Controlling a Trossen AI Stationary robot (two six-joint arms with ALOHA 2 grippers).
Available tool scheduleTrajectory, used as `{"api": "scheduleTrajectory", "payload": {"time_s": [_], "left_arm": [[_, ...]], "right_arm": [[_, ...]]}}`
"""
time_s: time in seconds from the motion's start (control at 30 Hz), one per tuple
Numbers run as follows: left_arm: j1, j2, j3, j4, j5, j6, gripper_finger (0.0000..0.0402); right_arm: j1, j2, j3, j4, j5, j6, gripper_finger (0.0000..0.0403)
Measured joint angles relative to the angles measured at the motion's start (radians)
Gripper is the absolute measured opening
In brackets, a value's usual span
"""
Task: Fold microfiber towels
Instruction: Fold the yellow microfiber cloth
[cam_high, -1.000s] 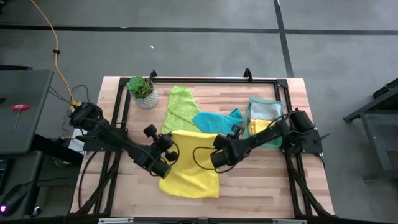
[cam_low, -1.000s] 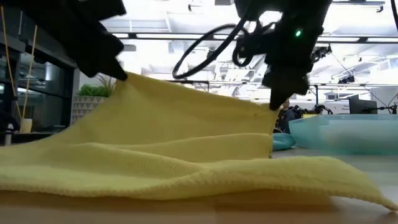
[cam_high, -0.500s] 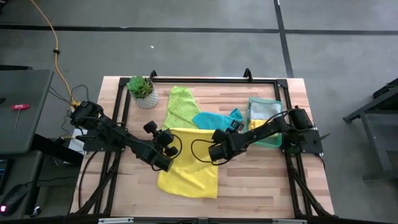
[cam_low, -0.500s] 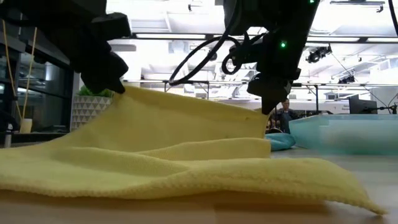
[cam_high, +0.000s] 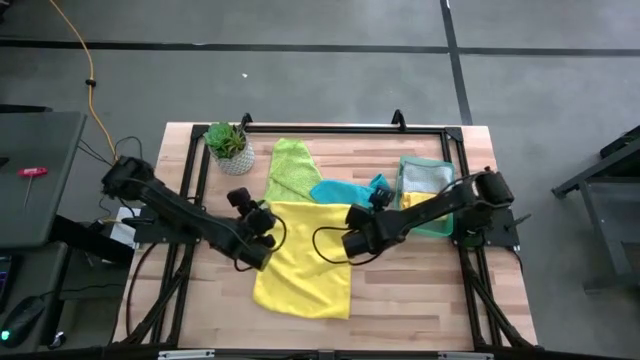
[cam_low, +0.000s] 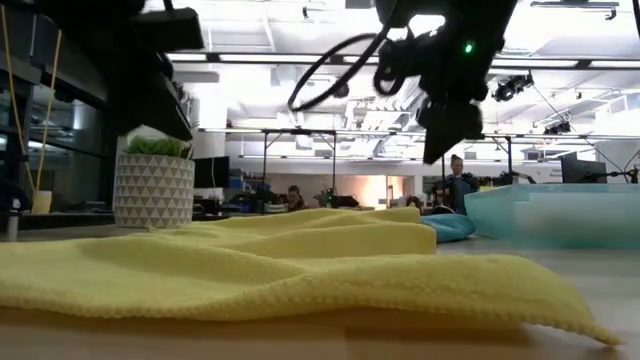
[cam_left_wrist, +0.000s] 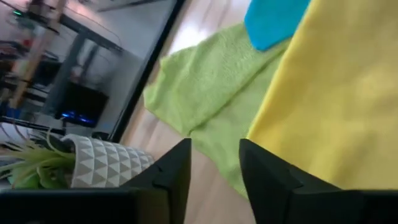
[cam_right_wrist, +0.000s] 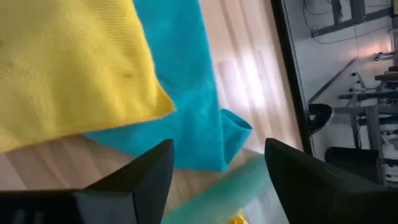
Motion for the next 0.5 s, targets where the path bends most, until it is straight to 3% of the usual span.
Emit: {"api": "scheduleTrajectory", "payload": {"time_s": [0.17, 0.27, 0.37, 0.5], "left_arm": [[-0.071, -0.096, 0.000, -0.003, 0.149, 0.018, 0.0158], [-0.164, -0.125, -0.014, 0.064, 0.186, 0.053, 0.0160], [-0.263, -0.133, -0.051, 0.196, 0.224, 0.070, 0.0156], [-0.367, -0.115, -0.115, 0.439, 0.364, 0.094, 0.0147]], "right_arm": [[0.071, -0.065, 0.000, -0.011, -0.001, 0.028, 0.0248], [0.146, -0.087, 0.000, 0.009, 0.033, 0.084, 0.0248], [0.233, -0.091, 0.000, 0.008, 0.073, 0.159, 0.0248], [0.331, -0.092, -0.020, -0.008, 0.099, 0.288, 0.0248]]}}
